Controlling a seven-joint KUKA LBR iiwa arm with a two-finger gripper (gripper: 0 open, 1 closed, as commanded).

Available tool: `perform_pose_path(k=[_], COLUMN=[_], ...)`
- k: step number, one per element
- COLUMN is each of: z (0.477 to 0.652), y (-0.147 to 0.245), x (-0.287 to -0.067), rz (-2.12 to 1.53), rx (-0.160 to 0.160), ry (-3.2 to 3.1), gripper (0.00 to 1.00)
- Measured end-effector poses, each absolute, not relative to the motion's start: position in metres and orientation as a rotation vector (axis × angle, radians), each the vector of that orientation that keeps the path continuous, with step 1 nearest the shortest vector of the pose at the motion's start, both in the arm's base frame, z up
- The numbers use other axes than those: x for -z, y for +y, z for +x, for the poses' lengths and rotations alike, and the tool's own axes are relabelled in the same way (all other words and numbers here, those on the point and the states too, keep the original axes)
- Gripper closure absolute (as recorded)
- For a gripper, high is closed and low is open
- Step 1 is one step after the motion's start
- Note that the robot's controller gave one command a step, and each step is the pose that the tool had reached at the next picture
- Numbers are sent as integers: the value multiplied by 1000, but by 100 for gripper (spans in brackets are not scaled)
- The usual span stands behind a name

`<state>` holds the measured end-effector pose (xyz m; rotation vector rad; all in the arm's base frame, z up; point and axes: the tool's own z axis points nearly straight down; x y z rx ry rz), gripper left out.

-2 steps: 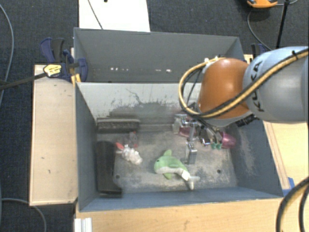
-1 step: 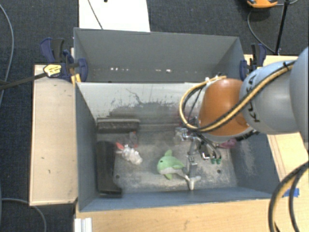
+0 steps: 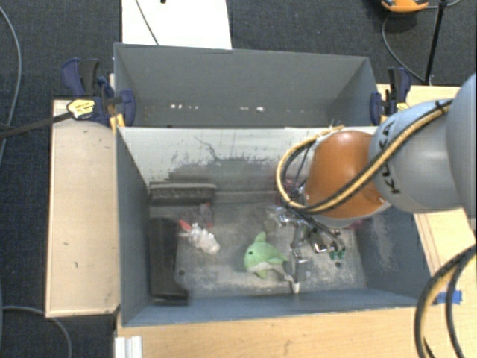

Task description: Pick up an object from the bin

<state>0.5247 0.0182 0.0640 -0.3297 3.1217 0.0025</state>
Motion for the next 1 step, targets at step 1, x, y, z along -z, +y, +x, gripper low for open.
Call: perform_pose_path(k=[1], z=[532], y=[32], x=[-69], rz=[-696], rx=[0], ry=[3055], gripper=[0])
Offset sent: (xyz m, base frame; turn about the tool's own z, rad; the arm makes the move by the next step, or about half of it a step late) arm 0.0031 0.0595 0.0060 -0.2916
